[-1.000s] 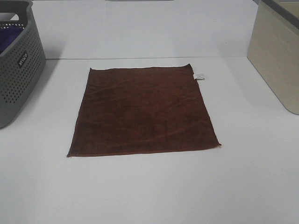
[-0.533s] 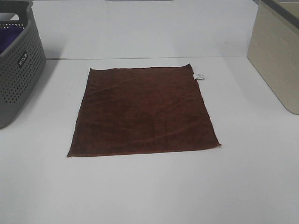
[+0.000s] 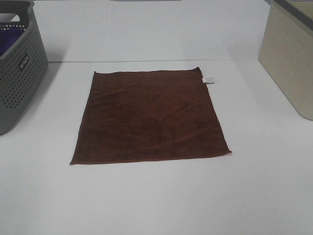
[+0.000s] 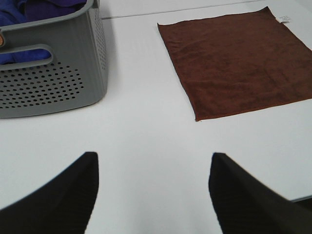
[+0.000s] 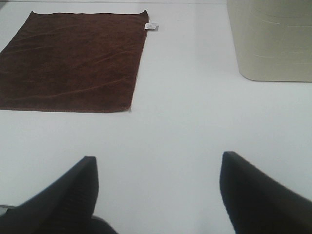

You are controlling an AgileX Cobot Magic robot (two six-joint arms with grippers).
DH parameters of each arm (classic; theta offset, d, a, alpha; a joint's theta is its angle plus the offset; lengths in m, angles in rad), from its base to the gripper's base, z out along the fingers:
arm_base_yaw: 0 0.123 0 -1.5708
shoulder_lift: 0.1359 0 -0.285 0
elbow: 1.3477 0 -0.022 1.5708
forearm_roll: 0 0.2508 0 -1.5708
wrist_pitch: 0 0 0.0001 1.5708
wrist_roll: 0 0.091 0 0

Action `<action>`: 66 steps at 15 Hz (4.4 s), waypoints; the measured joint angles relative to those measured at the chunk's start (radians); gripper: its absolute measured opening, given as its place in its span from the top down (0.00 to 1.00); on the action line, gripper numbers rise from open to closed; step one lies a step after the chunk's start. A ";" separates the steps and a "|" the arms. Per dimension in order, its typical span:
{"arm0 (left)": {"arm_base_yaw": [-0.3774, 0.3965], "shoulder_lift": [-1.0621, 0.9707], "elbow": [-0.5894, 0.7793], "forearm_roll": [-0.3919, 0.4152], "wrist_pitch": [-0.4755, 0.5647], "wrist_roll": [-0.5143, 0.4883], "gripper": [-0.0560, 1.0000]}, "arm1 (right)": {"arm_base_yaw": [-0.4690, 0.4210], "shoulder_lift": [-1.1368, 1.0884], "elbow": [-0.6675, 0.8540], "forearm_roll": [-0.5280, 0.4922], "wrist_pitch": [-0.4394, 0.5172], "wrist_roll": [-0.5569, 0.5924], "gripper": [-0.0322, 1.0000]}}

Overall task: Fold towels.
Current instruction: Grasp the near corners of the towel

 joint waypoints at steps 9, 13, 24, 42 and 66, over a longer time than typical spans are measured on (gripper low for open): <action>0.000 0.000 0.000 0.000 0.000 0.000 0.35 | 0.000 0.000 0.000 0.000 0.000 0.000 0.32; 0.000 0.000 0.000 0.000 0.000 0.000 0.35 | 0.000 0.000 0.000 0.000 0.000 0.000 0.32; 0.000 0.000 0.000 0.000 0.000 0.000 0.35 | 0.000 0.000 0.000 0.000 0.000 0.000 0.32; 0.000 0.004 -0.014 0.014 -0.125 -0.002 0.36 | 0.000 0.000 0.000 0.010 0.000 0.000 0.32; 0.000 1.703 -0.227 -1.036 -0.577 0.477 0.36 | 0.000 1.596 -0.426 0.273 -0.438 -0.107 0.32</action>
